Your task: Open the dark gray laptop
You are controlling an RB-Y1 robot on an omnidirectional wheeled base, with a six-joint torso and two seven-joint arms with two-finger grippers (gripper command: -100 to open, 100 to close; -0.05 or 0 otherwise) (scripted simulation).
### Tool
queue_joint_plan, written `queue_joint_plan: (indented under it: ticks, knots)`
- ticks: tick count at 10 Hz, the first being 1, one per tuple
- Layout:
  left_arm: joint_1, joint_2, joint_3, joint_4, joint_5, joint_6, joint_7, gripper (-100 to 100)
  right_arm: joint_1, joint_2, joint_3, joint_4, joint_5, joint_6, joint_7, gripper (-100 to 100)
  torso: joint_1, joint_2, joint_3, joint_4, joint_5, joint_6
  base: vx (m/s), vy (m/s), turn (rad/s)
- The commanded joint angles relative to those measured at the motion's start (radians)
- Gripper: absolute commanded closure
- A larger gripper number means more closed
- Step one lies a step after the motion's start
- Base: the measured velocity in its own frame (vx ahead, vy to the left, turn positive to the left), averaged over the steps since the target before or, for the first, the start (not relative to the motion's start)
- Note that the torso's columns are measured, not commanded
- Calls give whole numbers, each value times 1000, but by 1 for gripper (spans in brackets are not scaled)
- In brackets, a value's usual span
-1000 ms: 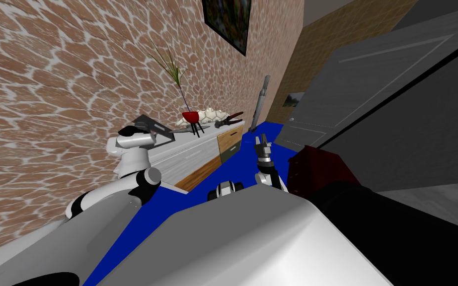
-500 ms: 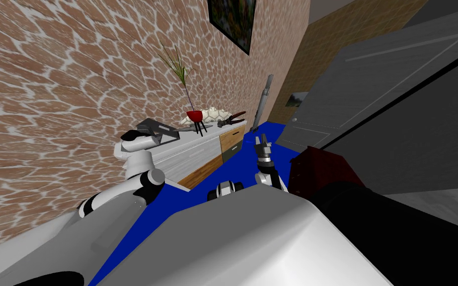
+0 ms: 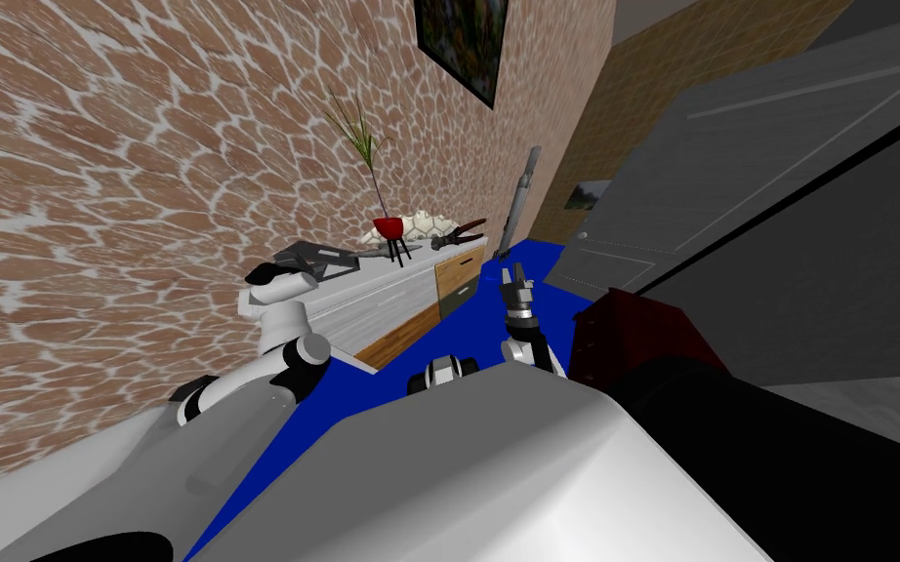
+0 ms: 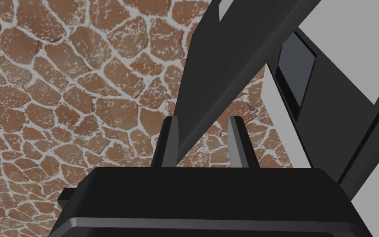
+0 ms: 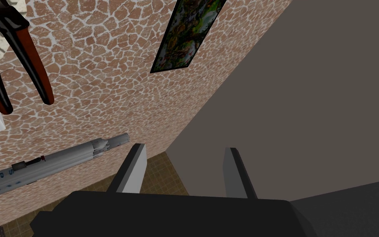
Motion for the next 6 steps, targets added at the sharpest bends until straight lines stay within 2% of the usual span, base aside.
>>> queue_joint_plan:
  ticks: [1, 2, 4, 6]
  knots:
    - [13, -33, 36, 7, 45, -48, 45, 100, 0, 0, 0, 0, 0, 0, 0, 0, 1, 0, 0, 0, 1, 0, -17, 65, 5]
    - [-17, -12, 36, 2, 28, 0, 26, -100, 0, 0, 0, 0, 0, 0, 0, 0, 1, -1, -1, -1, 1, 0, -15, 21, -28]
    - [-34, -2, 42, -4, 24, 25, 21, -100, 0, 0, 0, 0, 0, 0, 0, 0, -3, -2, -2, -2, 0, 0, -7, -16, -13]
    - [-68, 17, 53, -17, 17, 76, 12, -100, 0, 0, 0, 0, 0, 0, 0, 0, -2, -1, -1, 1, -1, 0, -10, -17, -14]
